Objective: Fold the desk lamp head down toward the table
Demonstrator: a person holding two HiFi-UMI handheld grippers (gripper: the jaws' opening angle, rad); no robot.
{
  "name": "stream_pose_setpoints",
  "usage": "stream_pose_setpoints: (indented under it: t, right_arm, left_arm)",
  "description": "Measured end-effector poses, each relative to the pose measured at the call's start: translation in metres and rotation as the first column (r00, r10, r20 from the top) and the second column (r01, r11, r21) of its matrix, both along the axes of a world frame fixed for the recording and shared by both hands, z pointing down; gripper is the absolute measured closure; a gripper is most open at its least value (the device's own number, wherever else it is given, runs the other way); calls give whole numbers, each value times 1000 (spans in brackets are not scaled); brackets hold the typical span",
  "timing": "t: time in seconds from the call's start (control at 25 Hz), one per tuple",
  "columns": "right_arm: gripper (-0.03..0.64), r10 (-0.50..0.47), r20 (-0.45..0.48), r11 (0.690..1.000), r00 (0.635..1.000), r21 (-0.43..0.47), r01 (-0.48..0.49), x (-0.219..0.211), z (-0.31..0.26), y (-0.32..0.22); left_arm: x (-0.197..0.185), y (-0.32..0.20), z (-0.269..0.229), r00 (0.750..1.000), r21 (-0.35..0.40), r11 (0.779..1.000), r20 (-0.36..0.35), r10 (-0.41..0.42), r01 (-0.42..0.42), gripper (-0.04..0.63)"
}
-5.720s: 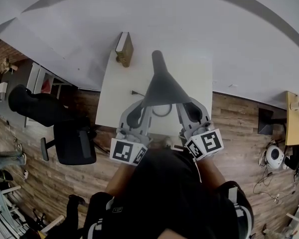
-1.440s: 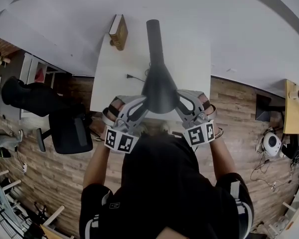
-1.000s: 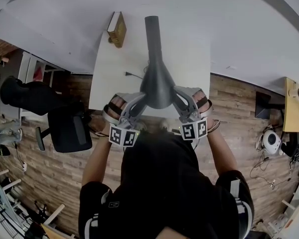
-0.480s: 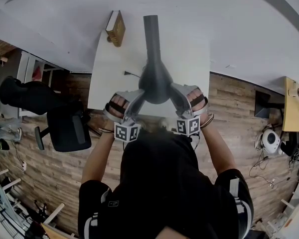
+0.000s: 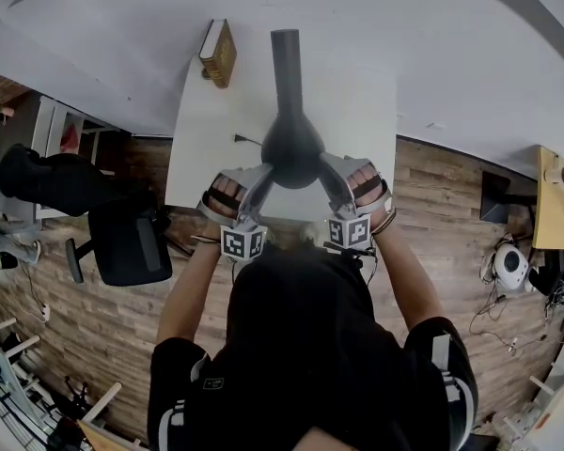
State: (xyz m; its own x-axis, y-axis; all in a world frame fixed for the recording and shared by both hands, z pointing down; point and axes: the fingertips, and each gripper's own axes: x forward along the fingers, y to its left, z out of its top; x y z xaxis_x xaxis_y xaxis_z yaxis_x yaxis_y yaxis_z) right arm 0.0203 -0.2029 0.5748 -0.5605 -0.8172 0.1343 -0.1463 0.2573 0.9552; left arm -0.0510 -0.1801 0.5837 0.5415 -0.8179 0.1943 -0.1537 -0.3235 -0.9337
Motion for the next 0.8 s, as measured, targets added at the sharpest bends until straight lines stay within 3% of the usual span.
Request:
stream_pose_setpoints:
  t: [0.36,0.8]
  right_arm:
    - [449,33,-30,997,999,69,-31,0,13,-14]
    - [443,51,-34,995,998,90,-48,-2,20,-21]
  left_arm:
    - [-1,-14,14,998,34,998,31,-47,46,454]
    - [-4,-23,23,994,78,992,31,-101,98,454]
